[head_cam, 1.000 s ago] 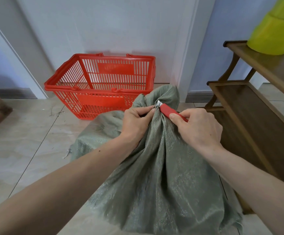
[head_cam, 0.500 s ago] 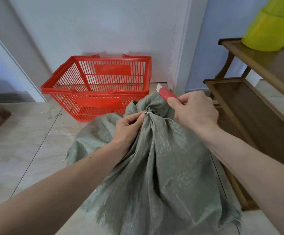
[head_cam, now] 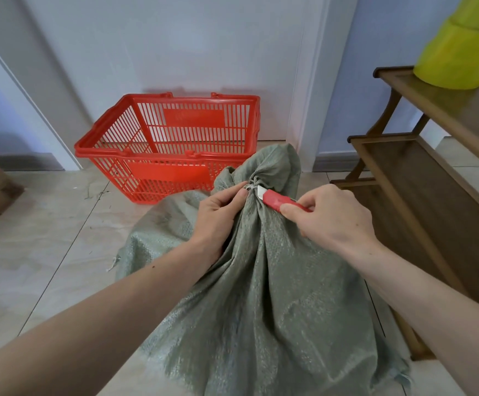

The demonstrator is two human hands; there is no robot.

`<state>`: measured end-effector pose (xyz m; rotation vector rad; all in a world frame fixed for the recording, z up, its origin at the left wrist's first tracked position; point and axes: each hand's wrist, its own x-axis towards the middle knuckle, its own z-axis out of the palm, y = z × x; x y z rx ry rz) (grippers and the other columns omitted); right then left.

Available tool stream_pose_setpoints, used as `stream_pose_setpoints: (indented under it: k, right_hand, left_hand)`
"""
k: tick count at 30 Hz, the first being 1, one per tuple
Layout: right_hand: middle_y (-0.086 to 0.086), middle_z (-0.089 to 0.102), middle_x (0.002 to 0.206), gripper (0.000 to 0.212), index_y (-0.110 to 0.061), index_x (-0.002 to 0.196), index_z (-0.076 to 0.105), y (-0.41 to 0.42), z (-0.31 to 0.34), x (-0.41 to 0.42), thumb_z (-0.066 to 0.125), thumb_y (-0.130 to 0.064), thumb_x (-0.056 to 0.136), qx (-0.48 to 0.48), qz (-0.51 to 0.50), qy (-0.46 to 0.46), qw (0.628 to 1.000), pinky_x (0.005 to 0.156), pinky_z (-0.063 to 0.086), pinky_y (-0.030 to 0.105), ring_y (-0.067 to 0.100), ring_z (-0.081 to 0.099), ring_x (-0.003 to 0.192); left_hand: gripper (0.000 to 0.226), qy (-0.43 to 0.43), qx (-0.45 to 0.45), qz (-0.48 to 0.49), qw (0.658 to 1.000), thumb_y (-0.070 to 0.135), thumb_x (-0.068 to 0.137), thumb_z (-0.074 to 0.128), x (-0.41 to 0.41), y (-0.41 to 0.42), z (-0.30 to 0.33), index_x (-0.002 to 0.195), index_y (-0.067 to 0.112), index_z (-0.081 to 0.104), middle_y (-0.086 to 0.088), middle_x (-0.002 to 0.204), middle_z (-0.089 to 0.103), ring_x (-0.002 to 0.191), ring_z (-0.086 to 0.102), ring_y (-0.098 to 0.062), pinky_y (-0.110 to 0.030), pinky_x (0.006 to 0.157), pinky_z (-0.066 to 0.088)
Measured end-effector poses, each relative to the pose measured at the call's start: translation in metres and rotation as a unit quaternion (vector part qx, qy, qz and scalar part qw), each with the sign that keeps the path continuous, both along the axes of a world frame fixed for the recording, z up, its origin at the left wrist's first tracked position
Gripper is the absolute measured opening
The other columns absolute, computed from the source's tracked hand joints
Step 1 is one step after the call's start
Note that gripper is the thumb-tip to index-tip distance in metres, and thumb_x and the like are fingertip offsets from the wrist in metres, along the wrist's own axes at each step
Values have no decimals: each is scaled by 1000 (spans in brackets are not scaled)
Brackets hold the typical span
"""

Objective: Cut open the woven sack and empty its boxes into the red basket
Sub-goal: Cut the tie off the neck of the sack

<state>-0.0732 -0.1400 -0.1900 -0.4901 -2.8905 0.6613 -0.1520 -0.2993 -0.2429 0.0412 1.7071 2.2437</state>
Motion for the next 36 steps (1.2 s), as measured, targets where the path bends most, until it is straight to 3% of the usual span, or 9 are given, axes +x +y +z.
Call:
stream_pose_setpoints:
  k: [4, 11, 17, 21, 26, 36]
  right_hand:
    - [-6, 68, 59, 48, -17, 68, 74, 0, 0, 1, 59, -59, 87, 2, 6, -15, 1000, 62, 59, 39, 14, 65, 58]
    - [-8, 68, 60, 44, -24, 62, 69, -3, -1, -2, 59, -58, 88, -13, 1, 1, 1000, 60, 58, 36, 13, 64, 59]
    - [-11, 67, 67, 34, -28, 83, 75, -8, -6, -1, 59, -58, 89, -7, -22, 36, 999, 58, 52, 28, 10, 62, 64]
    - [-11, 66, 69, 38, -25, 83, 76, -13, -11, -5, 58, -59, 89, -18, -27, 53, 998, 64, 57, 36, 10, 62, 65]
    - [-14, 64, 67, 35, -28, 84, 76, -12, -11, 0, 58, -58, 90, -15, -42, 54, 998, 55, 46, 23, 6, 58, 62]
    - [-13, 66, 62, 36, -29, 76, 75, -11, -10, 0, 58, -58, 90, -63, -48, 42, 996, 58, 48, 24, 7, 63, 64]
  left_hand:
    - [21, 23, -12, -1, 1000, 15, 95, 65, 1, 0, 0, 114, 18, 74, 4, 105, 78, 99, 72, -6, -18, 81, 57]
    - [25, 20, 15, 3, 1000, 11, 95, 64, 2, 1, 2, 118, 11, 72, -1, 109, 77, 102, 72, -11, -25, 91, 57]
    - [22, 32, 9, 8, 999, 11, 94, 66, 2, 1, 0, 114, 10, 74, 5, 102, 78, 97, 73, -6, -20, 82, 57]
    - [19, 24, 19, 14, 999, 9, 91, 68, 3, 3, -3, 108, 10, 75, -1, 100, 79, 93, 74, -10, -21, 79, 58]
    - [20, 42, -10, 18, 999, 9, 90, 70, -1, 0, -4, 109, 6, 76, -6, 103, 78, 97, 74, -14, -26, 85, 58]
    - [13, 71, -35, 23, 997, 7, 89, 71, 0, -3, -3, 99, 10, 78, -6, 96, 79, 91, 74, -14, -25, 80, 57]
